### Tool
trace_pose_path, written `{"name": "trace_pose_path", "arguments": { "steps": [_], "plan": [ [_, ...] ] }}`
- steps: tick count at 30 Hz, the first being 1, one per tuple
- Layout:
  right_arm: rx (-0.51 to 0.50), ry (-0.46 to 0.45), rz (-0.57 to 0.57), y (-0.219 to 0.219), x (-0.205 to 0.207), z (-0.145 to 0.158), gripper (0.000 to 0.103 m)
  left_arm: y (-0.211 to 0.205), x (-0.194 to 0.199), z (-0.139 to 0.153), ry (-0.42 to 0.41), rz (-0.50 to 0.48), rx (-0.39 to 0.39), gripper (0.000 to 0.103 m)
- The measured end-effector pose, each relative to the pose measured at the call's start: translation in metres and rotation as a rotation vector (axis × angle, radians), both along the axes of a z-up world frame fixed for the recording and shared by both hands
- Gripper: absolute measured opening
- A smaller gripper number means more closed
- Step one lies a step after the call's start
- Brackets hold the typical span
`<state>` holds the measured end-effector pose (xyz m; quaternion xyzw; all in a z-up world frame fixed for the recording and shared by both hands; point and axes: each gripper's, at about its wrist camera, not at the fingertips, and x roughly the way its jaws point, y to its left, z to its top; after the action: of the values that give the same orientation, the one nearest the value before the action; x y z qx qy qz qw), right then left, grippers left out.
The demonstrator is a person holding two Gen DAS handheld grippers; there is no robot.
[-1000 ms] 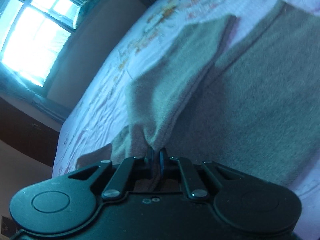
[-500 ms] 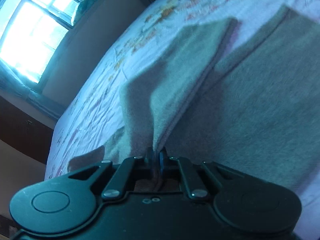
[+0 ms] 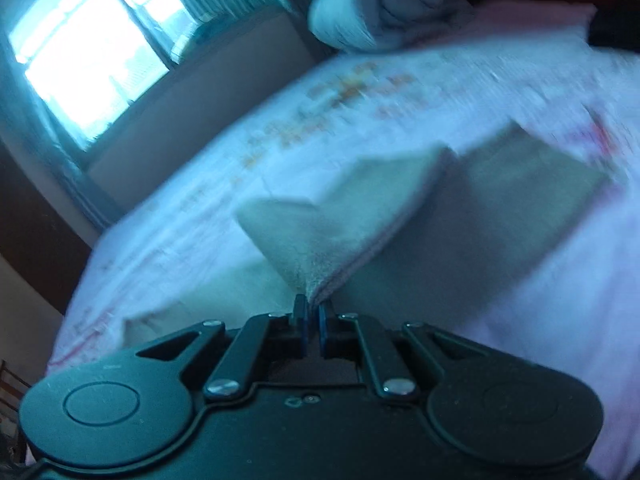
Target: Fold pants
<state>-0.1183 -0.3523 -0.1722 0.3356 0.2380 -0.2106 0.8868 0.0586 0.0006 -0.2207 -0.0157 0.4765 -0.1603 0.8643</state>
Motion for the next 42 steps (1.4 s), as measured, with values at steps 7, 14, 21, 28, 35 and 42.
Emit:
{"name": "trace_pose_path", "arguments": {
  "steps": [7, 14, 21, 28, 35, 42],
  "plan": [
    [0.044, 0.035, -0.032, -0.002, 0.000, -0.018, 0.000, 0.000, 0.001, 0.001, 0.003, 0.004, 0.003, 0.053],
    [0.049, 0.116, -0.020, -0.010, 0.011, -0.040, 0.000, -0.003, -0.007, 0.011, -0.012, 0.002, 0.019, 0.053],
    [0.147, 0.023, -0.025, -0.019, -0.005, -0.031, 0.018, -0.053, -0.028, 0.039, -0.051, -0.120, -0.051, 0.053],
    [0.142, 0.002, -0.062, -0.064, -0.013, -0.022, 0.019, -0.144, -0.041, 0.025, -0.040, -0.263, -0.053, 0.053],
    [0.159, 0.017, -0.106, -0.114, 0.000, -0.027, 0.020, -0.180, -0.046, 0.000, 0.024, -0.273, -0.022, 0.053],
    [0.188, 0.006, -0.134, -0.156, 0.028, -0.037, 0.020, -0.178, -0.047, -0.001, 0.028, -0.281, -0.022, 0.053]
  ]
}}
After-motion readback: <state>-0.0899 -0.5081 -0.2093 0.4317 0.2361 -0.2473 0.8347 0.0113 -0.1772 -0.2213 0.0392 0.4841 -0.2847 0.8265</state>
